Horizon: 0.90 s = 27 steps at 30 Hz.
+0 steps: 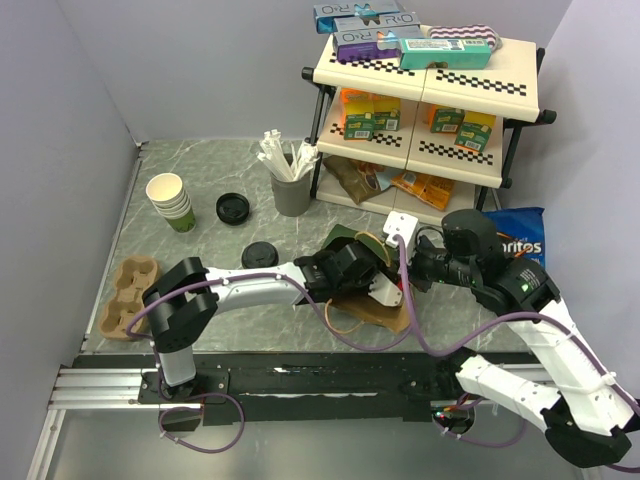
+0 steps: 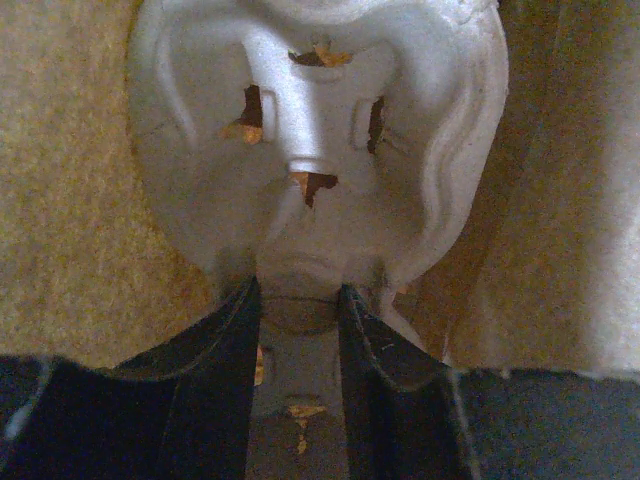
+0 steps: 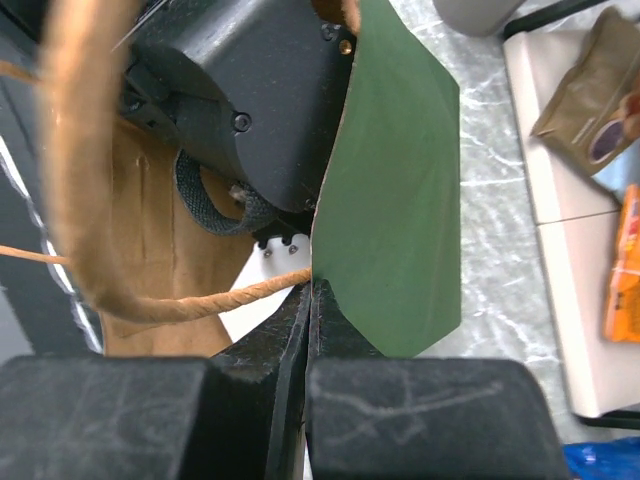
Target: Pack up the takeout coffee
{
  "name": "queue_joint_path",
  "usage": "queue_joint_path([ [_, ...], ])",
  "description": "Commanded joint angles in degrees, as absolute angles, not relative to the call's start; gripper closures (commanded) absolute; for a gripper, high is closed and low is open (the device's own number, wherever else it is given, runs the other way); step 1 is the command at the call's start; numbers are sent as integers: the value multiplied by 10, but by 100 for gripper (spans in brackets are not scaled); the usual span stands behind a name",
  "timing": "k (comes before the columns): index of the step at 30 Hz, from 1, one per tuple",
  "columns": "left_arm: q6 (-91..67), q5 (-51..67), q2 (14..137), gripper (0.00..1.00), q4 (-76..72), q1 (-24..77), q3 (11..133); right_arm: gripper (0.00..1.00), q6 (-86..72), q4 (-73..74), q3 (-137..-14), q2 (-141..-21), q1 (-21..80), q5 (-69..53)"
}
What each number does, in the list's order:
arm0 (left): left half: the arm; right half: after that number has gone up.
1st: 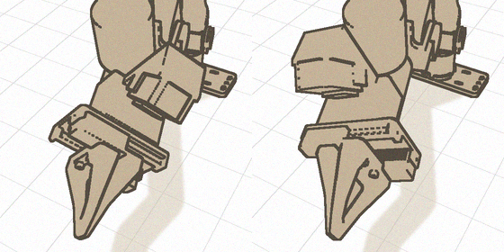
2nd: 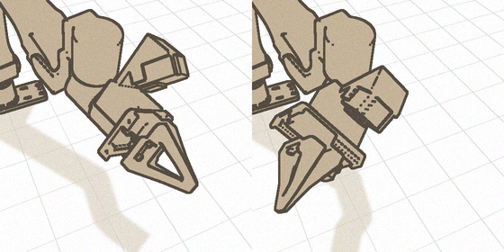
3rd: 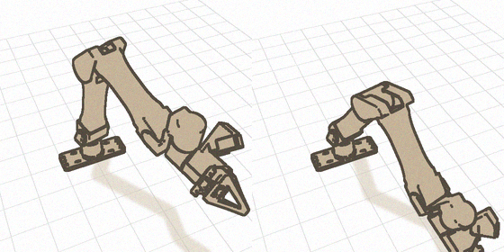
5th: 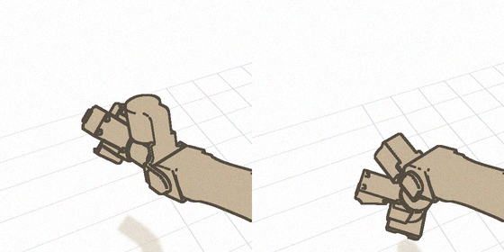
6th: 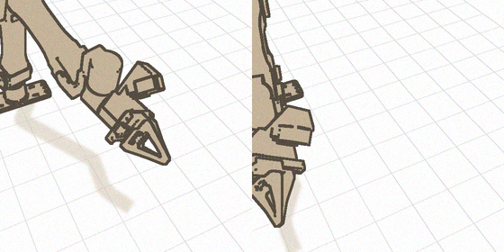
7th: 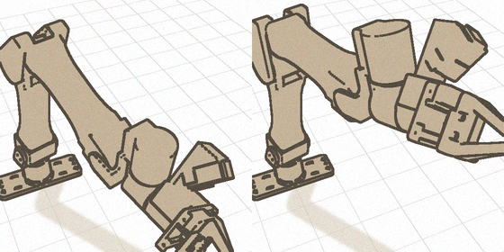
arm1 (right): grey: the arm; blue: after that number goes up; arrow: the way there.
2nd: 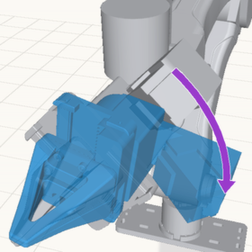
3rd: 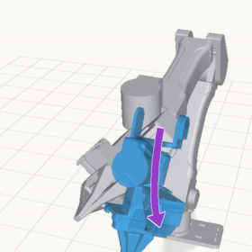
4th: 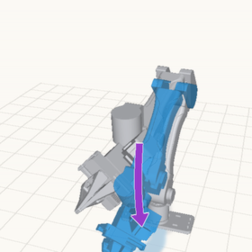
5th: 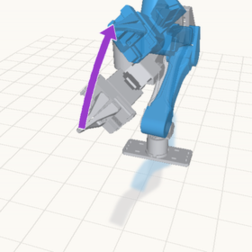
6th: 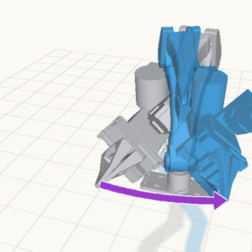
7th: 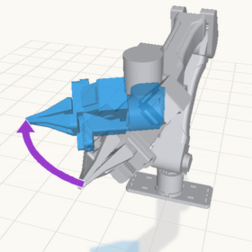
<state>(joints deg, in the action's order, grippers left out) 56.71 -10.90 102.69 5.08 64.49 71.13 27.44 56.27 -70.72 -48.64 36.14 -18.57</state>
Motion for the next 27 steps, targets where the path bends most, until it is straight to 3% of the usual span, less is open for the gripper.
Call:
queue_joint_path([
  [1,580,-133,1026,99,12,630,701,100,222,578,-731,-487,357,-247],
  [9,585,-107,1006,99,-45,625,662,100,223,590,-732,-498,344,-254],
  [17,695,-74,982,99,-171,609,561,100,287,636,-750,-507,340,-311],
  [27,684,-96,1001,99,-163,608,584,100,332,670,-762,-518,341,-343],
])
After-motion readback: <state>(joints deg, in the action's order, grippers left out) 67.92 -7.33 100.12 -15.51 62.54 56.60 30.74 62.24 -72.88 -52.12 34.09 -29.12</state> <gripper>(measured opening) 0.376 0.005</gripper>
